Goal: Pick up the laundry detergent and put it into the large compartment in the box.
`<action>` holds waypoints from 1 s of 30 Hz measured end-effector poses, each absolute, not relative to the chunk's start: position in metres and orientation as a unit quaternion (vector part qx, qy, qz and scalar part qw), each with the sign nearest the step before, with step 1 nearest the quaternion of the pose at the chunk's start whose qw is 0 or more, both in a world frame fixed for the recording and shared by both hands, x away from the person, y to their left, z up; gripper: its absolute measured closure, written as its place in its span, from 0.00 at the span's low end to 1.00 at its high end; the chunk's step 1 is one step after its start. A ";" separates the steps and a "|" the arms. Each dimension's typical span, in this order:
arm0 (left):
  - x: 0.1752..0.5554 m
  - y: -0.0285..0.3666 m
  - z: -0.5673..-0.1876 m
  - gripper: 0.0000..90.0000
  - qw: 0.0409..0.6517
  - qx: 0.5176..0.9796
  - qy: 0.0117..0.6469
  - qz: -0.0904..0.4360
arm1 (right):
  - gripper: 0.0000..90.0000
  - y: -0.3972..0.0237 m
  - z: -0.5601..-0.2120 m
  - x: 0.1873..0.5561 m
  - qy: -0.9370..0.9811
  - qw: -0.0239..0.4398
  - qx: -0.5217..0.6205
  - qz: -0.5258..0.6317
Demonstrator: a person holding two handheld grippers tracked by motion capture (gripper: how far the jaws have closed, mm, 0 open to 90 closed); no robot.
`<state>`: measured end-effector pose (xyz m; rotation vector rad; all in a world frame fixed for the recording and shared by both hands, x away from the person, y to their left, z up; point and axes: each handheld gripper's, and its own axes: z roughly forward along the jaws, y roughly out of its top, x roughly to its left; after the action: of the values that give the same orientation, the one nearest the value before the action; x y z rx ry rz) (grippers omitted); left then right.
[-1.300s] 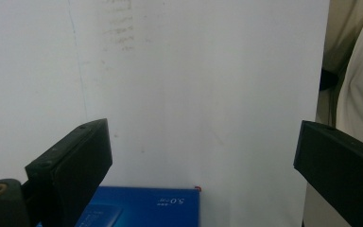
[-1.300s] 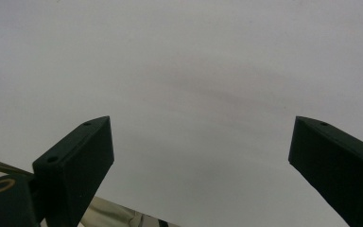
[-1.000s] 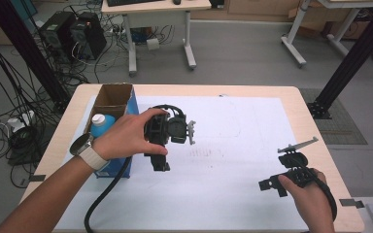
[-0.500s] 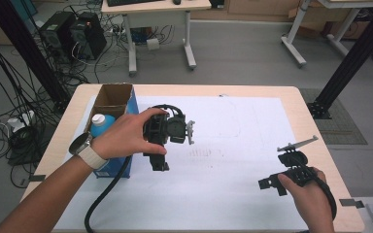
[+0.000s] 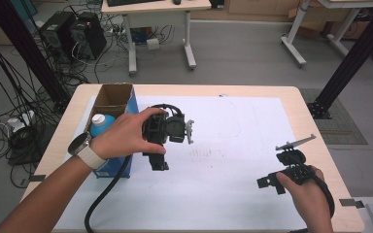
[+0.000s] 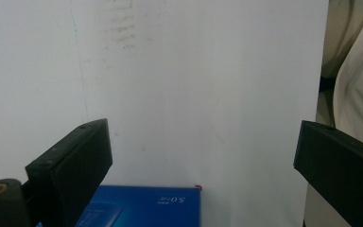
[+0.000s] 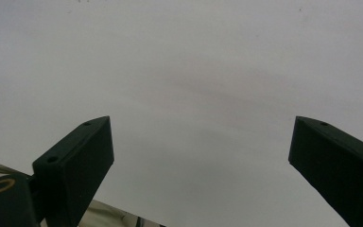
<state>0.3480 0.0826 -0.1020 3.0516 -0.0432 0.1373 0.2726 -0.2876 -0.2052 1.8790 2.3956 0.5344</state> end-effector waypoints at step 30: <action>0.348 0.079 -0.103 0.06 0.040 0.998 -0.017 0.042 | 0.08 -0.289 -0.206 0.271 0.773 0.025 0.610 0.173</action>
<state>0.3478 0.0787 -0.1031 3.0577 -0.0517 0.1291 0.2710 -0.2894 -0.2062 1.8864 2.3908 0.5361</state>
